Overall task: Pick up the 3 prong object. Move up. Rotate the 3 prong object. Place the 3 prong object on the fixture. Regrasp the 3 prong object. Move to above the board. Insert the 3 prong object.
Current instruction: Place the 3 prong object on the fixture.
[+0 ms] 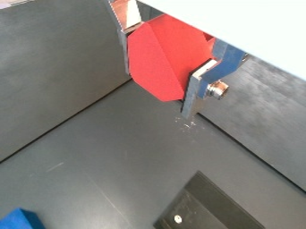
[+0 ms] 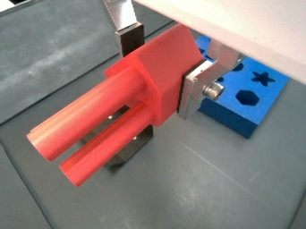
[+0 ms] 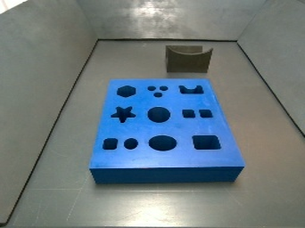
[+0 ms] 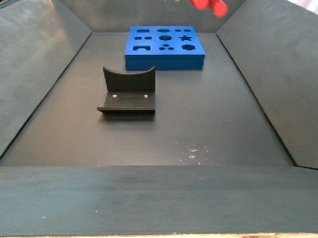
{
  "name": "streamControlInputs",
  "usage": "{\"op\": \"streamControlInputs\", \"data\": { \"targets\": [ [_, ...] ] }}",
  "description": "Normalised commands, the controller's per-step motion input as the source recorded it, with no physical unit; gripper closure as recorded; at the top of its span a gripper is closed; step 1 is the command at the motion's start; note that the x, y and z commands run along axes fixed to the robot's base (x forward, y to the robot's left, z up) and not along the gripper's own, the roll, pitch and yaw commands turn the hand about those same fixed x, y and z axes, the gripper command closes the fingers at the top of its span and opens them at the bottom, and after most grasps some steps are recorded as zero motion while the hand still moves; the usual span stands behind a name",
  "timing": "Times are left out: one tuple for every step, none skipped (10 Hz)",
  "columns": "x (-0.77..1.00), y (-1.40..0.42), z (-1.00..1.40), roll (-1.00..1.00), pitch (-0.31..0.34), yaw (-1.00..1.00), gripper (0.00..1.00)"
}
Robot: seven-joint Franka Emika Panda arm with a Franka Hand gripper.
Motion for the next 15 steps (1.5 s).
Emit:
{"op": "streamControlInputs", "data": {
  "targets": [
    [1.00, -0.13, 0.19, 0.10, 0.157, 0.05, 1.00],
    [1.00, -0.12, 0.17, 0.10, 0.156, 0.05, 1.00],
    [1.00, -0.11, 0.16, 0.09, 0.153, 0.05, 1.00],
    [1.00, -0.11, 0.15, 0.09, 0.158, 0.05, 1.00],
    [1.00, -0.10, 0.14, 0.09, 0.160, 0.05, 1.00],
    [1.00, -0.08, -0.68, -1.00, 0.055, 0.02, 1.00],
    [1.00, -0.06, -0.71, -1.00, 0.051, 0.02, 1.00],
    [1.00, -0.01, -0.59, -1.00, 0.037, 0.00, 1.00],
    [1.00, -0.01, -0.52, -1.00, 0.036, -0.01, 1.00],
    [1.00, 0.00, -0.35, -1.00, 0.039, -0.02, 1.00],
    [1.00, 0.01, -0.28, -1.00, 0.050, -0.02, 1.00],
    [1.00, 0.03, -0.21, -1.00, 0.068, -0.03, 1.00],
    [0.96, 0.04, -0.14, -1.00, 0.090, -0.04, 1.00],
    [0.85, 0.05, -0.09, -1.00, 0.106, -0.06, 1.00],
    [0.78, 0.05, -0.06, -1.00, 0.115, -0.08, 1.00]
  ]
}}
